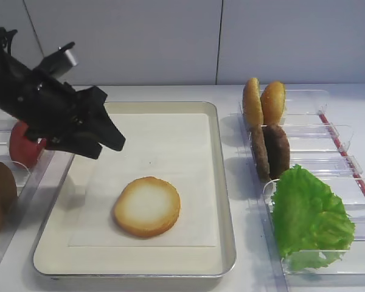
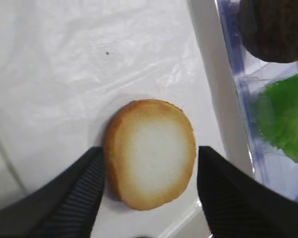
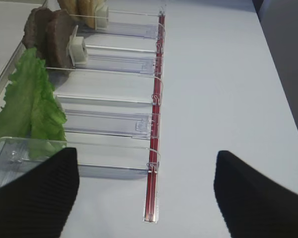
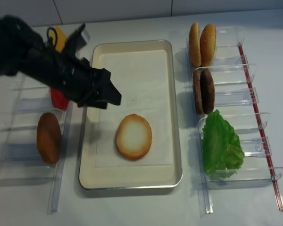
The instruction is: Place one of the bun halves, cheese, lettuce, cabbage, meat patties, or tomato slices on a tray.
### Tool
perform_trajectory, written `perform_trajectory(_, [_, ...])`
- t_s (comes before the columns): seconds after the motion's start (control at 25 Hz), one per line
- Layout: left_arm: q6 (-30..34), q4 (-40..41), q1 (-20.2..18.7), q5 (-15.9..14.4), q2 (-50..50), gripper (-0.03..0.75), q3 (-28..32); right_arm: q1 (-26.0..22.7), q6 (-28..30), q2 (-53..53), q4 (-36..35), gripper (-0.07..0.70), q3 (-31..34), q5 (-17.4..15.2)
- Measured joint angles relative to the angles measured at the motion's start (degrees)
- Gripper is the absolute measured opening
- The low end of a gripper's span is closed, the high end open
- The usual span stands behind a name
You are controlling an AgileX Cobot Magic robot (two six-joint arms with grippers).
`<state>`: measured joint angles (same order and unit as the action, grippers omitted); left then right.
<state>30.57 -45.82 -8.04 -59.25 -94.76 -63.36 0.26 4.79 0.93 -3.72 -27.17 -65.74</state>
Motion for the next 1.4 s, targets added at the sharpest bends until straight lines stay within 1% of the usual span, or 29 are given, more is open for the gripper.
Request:
perform_trajectory(0.24, [-11.20, 17.33, 0.00, -1.10, 4.99, 0.379, -6.41, 0.00, 0.00, 0.00, 0.00, 0.577, 0.00, 0.00])
perform_trajectory(0.44, [-19.97, 31.20, 0.00, -2.44, 10.35, 0.379, -7.61, 0.00, 0.00, 0.00, 0.00, 0.577, 0.00, 0.00])
perform_trajectory(0.52, [-22.43, 35.82, 0.03, -3.07, 12.67, 0.379, -7.61, 0.00, 0.00, 0.00, 0.00, 0.577, 0.00, 0.00])
perform_trajectory(0.6, [-23.49, 38.50, 0.03, -3.33, 15.14, 0.379, -7.61, 0.00, 0.00, 0.00, 0.00, 0.577, 0.00, 0.00])
perform_trajectory(0.72, [-24.19, 40.73, 0.03, -3.74, 19.07, 0.379, -7.61, 0.00, 0.00, 0.00, 0.00, 0.577, 0.00, 0.00])
perform_trajectory(0.84, [-24.31, 41.12, 0.03, -3.99, 23.05, 0.379, -7.61, 0.00, 0.00, 0.00, 0.00, 0.577, 0.00, 0.00])
perform_trajectory(0.96, [-24.31, 41.12, 0.03, -4.13, 26.94, 0.379, -6.06, 0.00, 0.00, 0.00, 0.00, 0.577, 0.00, 0.00])
perform_trajectory(1.16, [-24.31, 41.72, 0.03, -4.13, 33.89, 0.379, -0.11, 0.00, 0.00, 0.00, 0.00, 0.577, 0.00, 0.00])
perform_trajectory(1.4, [-24.31, 42.60, 0.03, -3.56, 44.84, 0.379, 9.15, 0.00, 0.00, 0.00, 0.00, 0.577, 0.00, 0.00])
